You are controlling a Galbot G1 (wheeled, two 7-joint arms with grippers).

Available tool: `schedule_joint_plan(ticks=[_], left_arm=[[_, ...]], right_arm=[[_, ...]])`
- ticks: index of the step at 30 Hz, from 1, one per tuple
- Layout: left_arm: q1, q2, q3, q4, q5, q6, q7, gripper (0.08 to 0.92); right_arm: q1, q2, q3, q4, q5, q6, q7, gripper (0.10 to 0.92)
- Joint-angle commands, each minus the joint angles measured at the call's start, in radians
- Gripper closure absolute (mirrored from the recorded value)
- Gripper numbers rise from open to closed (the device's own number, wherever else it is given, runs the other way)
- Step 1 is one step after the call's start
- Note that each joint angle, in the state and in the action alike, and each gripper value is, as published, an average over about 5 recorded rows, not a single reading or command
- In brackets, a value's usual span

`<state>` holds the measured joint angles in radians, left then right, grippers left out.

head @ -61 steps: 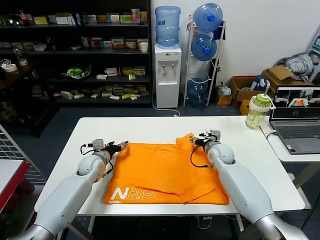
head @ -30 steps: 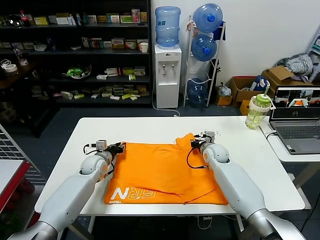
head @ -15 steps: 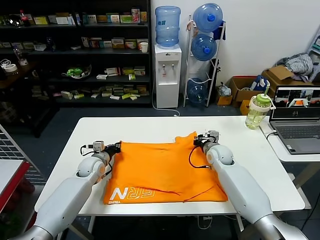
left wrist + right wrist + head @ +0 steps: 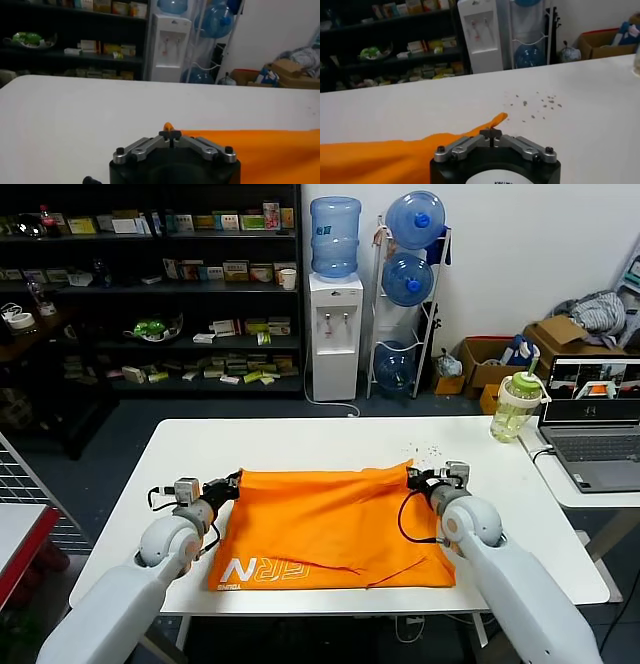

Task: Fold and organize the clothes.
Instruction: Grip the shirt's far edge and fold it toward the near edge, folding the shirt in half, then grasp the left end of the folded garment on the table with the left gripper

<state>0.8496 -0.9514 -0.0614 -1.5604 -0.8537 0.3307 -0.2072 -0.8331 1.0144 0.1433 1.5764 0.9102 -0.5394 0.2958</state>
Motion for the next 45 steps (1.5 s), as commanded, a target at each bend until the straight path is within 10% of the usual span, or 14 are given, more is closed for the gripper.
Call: schedule_joint_plan(ticks=[1,25,45], left_arm=[[0.251,0.109,-0.040,-0.341,-0.012,0.008,-0.086,0.910],[0.355,0.124,-0.067,-0.374,0.048,0.015,-0.140,0.910],[0.399,0.009,-0.095,-0.287,0.086,0.023,-0.151,0.437]], right_arm=[[-0.231,-0.124,0.094,0.284,0.081,-0.039,0.079,0.901],[-0.432,-0.150,0.177,0.421,0.078,-0.062,0.080,0.870],[-0.547,-0.137,0.281,0.479,0.049,-0.043,0.042,0.299]])
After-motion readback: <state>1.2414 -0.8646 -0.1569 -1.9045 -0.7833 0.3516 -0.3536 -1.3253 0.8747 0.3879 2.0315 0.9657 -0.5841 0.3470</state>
